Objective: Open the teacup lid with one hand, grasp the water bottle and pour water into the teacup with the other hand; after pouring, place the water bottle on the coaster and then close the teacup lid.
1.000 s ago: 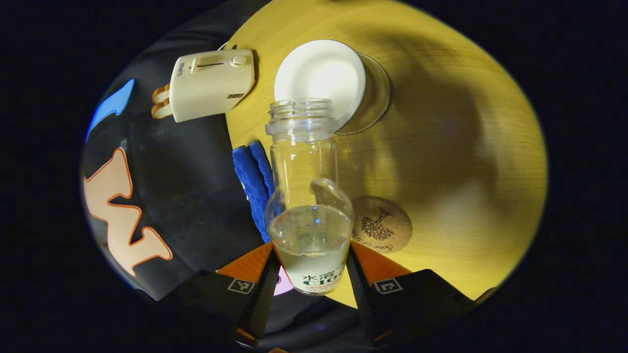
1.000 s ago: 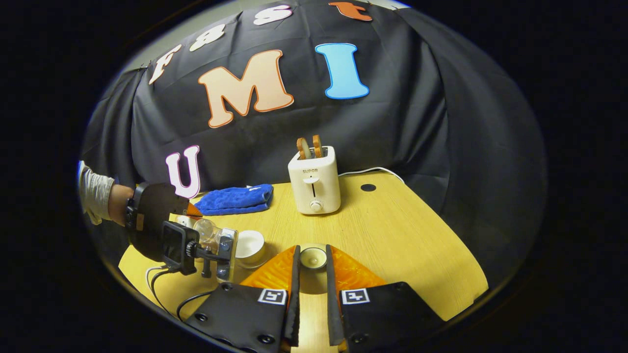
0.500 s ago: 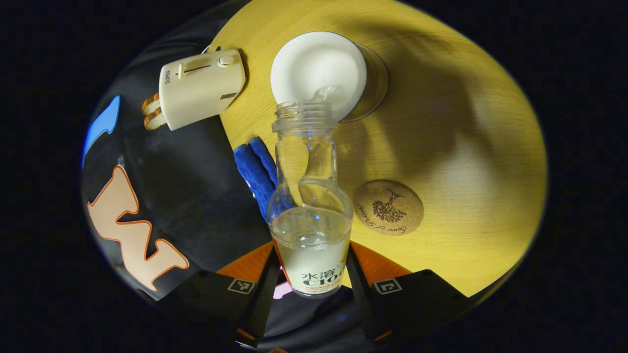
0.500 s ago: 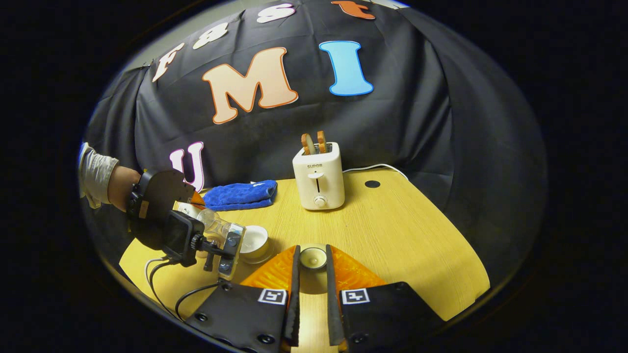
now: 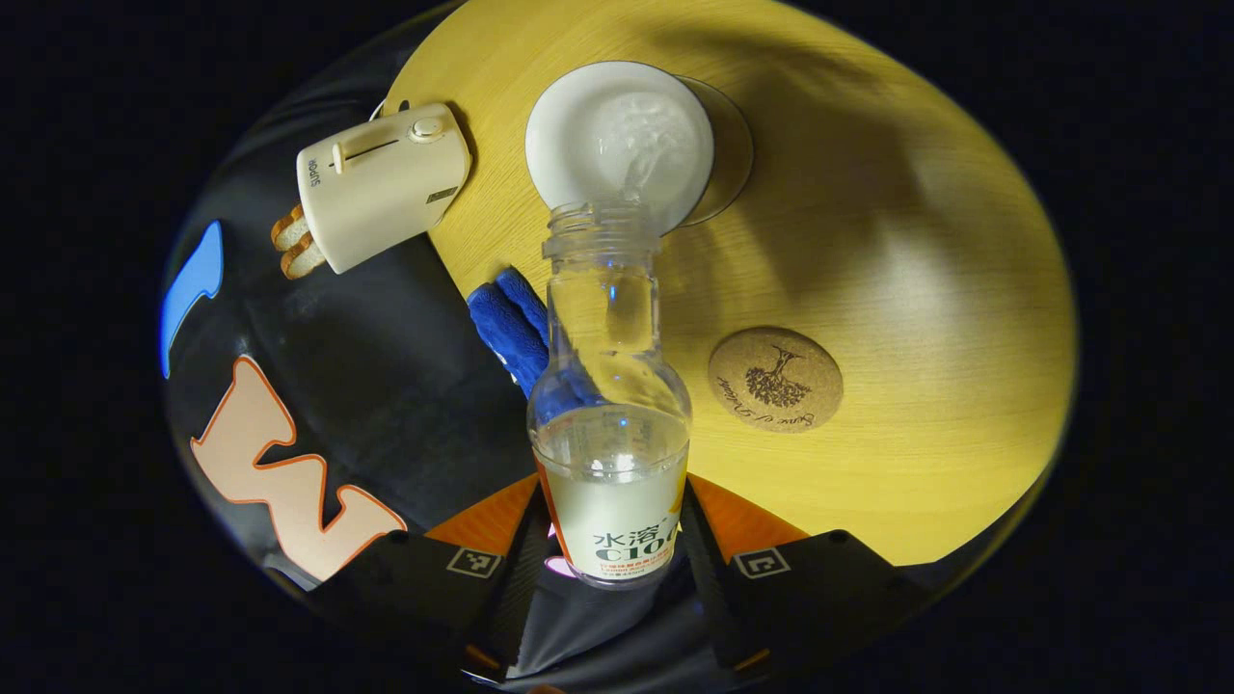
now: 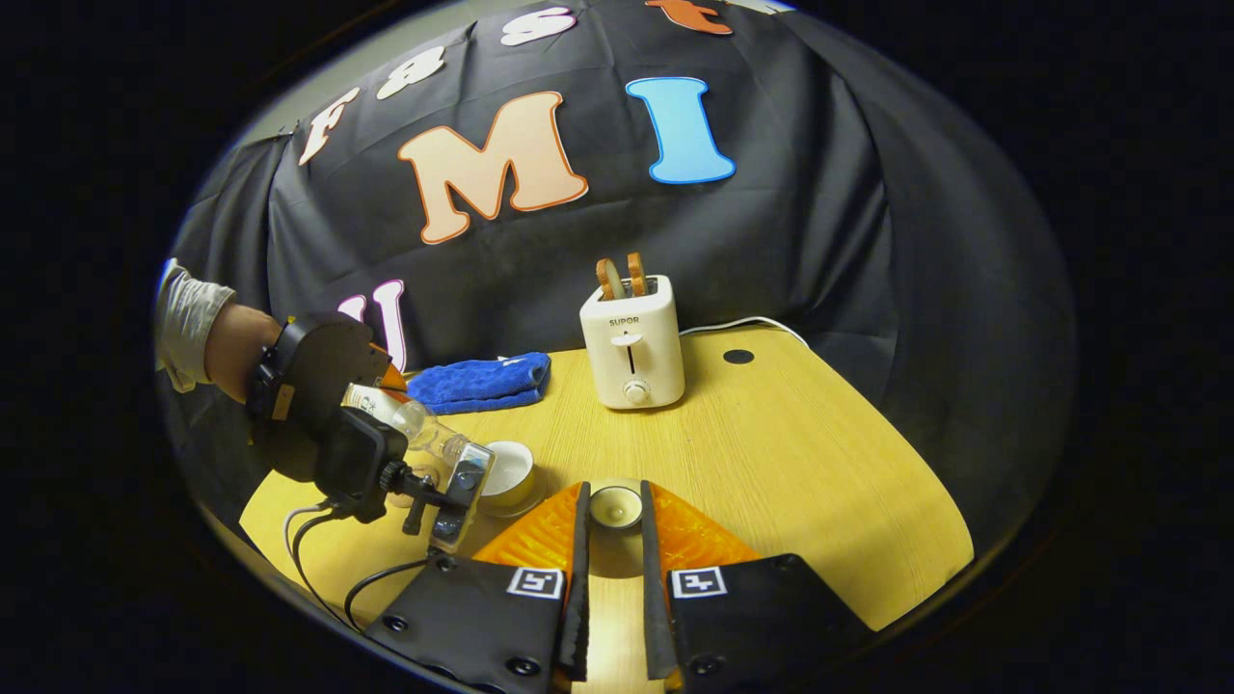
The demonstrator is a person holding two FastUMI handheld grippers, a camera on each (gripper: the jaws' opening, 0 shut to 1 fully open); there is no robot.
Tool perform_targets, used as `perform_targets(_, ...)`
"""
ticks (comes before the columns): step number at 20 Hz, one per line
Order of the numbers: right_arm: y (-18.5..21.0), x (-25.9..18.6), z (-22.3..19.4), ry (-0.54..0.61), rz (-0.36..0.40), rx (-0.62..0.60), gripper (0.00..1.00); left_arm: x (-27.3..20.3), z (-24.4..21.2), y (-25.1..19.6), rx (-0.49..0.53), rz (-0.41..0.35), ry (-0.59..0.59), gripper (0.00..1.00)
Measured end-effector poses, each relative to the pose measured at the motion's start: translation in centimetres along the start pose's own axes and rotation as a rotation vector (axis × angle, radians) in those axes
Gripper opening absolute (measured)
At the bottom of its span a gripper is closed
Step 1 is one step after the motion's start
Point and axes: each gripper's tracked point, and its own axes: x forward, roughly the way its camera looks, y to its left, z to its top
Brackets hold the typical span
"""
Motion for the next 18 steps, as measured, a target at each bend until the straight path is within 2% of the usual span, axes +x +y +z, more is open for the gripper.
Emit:
perform_targets(12, -0.1, -0.2, -0.6, 0.013, 0.003, 0.001, 0.26, -2.0, 0.4, 1.2, 0.088, -0.001, 0.035, 0.72)
perform_targets(18, 0.8, -0.8, -0.6, 0.026, 0.02, -0.028, 0.26, -2.2, 0.8, -0.5, -0.046, -0.031, -0.021, 0.72)
